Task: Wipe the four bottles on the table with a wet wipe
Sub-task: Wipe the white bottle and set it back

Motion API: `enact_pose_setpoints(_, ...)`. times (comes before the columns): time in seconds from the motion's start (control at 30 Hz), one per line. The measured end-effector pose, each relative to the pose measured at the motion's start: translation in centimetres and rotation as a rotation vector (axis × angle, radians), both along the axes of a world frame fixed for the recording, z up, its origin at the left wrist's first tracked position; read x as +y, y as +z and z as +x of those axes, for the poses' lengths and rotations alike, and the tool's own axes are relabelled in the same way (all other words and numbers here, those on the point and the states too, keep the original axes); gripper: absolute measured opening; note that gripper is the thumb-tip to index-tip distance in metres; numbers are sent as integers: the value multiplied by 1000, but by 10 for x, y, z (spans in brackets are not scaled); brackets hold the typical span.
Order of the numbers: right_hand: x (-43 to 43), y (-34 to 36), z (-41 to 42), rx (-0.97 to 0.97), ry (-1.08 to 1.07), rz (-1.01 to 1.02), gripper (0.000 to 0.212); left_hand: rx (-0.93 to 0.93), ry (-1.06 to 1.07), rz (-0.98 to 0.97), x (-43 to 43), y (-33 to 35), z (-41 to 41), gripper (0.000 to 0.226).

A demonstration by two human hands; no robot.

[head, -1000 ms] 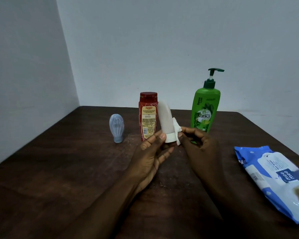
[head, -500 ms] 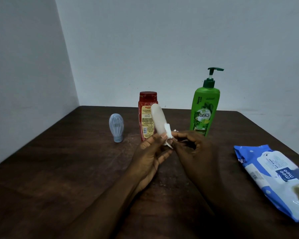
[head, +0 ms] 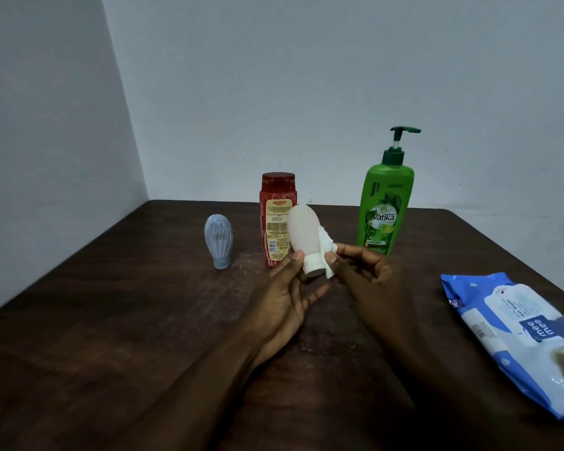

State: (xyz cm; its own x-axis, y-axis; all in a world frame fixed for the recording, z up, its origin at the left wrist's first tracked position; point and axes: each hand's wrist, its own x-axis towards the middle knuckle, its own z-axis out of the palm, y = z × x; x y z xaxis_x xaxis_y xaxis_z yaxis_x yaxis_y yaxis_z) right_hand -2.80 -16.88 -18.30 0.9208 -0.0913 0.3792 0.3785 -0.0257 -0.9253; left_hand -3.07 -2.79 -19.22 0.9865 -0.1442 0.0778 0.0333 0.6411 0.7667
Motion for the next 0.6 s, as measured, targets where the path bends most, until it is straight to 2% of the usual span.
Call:
enact_pose_setpoints(0.13,0,0,-2,-70,-14,-61,19,35,42,109,1,-2,2,37)
enact_pose_setpoints(0.4,1,-1,1,-123,-50,-105,22,9,79,188,4,-4,4,23)
enact_pose_setpoints(0.53,1,-2,0,-114,-34,-121,23,-20,60,218,3,-2,0,45)
enact_pose_setpoints(0.6,0,-1,0,-81,-11,-96,22,-22,41,198,3,-1,-1,41)
